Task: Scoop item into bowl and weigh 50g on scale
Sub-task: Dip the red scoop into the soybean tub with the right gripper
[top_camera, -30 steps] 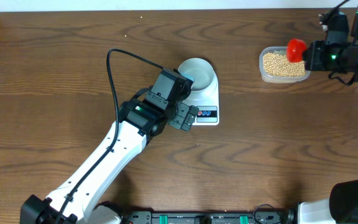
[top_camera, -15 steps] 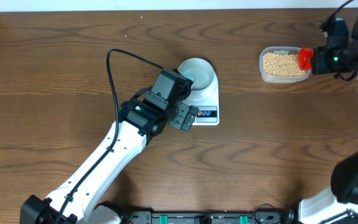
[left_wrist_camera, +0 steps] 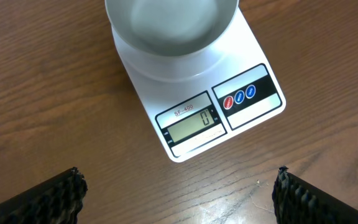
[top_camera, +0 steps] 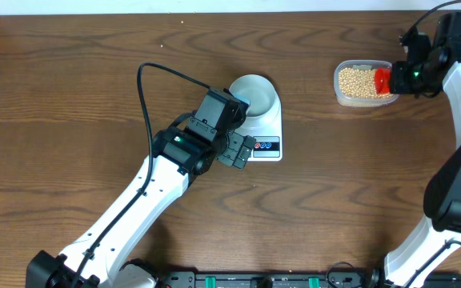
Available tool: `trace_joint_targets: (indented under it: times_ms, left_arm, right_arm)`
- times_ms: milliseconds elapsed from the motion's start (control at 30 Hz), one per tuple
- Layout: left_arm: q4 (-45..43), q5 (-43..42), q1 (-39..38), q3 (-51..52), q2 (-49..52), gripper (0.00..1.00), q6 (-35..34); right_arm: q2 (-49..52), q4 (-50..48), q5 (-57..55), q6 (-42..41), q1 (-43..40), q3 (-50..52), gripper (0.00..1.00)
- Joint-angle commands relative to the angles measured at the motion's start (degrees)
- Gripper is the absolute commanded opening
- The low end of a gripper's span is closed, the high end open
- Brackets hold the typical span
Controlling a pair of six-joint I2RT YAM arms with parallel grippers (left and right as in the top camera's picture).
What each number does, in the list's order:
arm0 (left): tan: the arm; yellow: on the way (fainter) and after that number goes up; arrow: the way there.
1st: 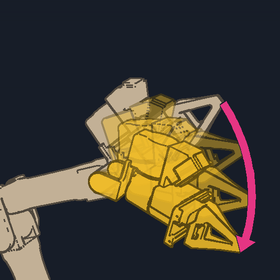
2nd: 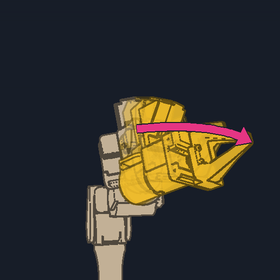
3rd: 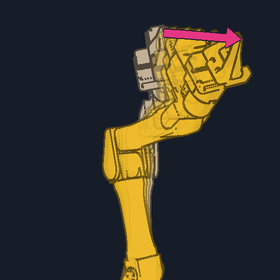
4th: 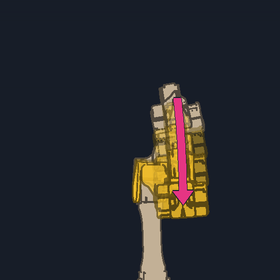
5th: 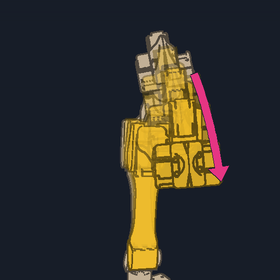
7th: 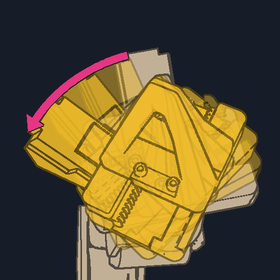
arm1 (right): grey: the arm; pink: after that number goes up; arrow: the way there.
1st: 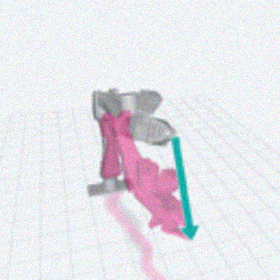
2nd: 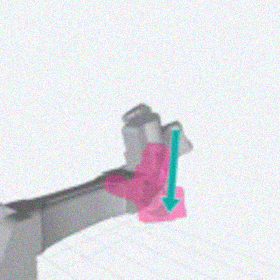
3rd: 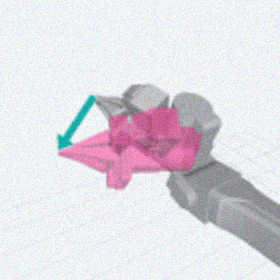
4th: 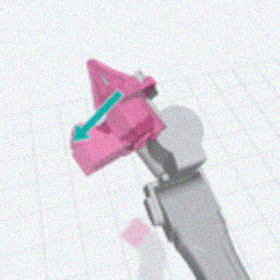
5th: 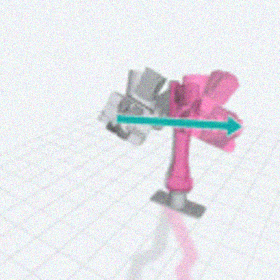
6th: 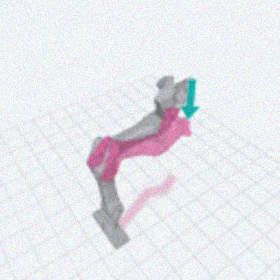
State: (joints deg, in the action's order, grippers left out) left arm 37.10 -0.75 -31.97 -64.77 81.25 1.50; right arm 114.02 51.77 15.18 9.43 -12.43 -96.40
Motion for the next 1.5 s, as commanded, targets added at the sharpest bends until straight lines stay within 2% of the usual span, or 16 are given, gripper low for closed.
trace_joint_targets:
  times_ms: [0, 233, 600, 1233, 1467]
  left_arm:
    - [0.2, 0.0, 0.2, -0.2, 0.0, 0.98, -0.1]
    - [0.2, 0.0, 0.2, -0.2, 0.0, 0.98, -0.1]
    - [0.2, 0.0, 0.2, -0.2, 0.0, 0.98, -0.1]
    - [0.2, 0.0, 0.2, -0.2, 0.0, 0.98, -0.1]
    - [0.2, 0.0, 0.2, -0.2, 0.0, 0.98, -0.1]
  right_arm:
    - [3.7, 0.2, 6.6, -3.1, -0.2, -0.6, 0.01]
    - [7.9, 0.3, 16.8, -5.6, -1.5, -0.6, 0.01]
    - [7.7, 1.3, 34.3, -5.8, -9.9, -0.5, 0.01]
    - [7.8, 3.5, 48.0, -5.4, -17.0, -0.3, 0.01]
    - [7.8, 6.2, 55.2, -0.3, -18.0, -0.3, 0.01]
